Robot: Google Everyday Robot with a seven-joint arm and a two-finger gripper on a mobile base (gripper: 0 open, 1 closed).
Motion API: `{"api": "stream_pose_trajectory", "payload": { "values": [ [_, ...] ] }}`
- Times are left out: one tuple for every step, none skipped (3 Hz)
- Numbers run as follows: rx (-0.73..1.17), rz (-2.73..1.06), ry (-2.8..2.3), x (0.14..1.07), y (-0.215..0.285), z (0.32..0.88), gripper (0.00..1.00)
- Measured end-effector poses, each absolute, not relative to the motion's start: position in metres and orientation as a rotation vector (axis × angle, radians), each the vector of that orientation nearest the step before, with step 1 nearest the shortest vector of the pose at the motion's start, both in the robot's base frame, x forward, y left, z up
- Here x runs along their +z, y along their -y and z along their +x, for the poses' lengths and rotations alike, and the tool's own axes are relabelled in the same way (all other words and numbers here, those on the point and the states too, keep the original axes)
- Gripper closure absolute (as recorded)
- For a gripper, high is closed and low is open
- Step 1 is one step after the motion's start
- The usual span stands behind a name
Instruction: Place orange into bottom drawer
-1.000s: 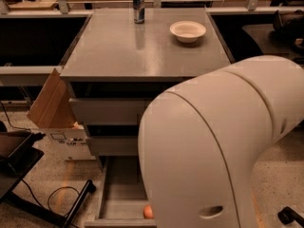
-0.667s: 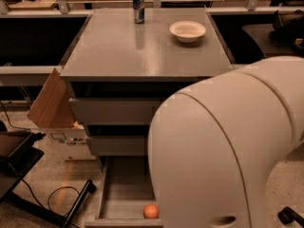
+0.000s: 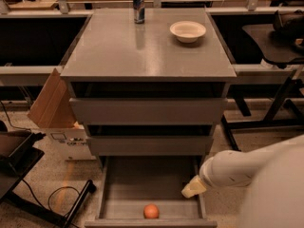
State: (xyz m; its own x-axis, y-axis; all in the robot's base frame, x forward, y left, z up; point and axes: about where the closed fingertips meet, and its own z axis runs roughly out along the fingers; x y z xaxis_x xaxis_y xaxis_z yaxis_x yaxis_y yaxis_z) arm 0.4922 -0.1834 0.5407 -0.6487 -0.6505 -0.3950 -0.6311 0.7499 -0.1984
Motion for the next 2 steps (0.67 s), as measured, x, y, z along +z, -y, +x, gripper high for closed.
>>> {"api": "stream_pose_trajectory", "payload": {
  "values": [
    [-0.058, -0.941, -2.5, 0.578, 0.224, 0.472, 0.0],
    [-0.033, -0.932, -2.519, 0.598, 0.251, 0.445, 0.0]
  ]
}}
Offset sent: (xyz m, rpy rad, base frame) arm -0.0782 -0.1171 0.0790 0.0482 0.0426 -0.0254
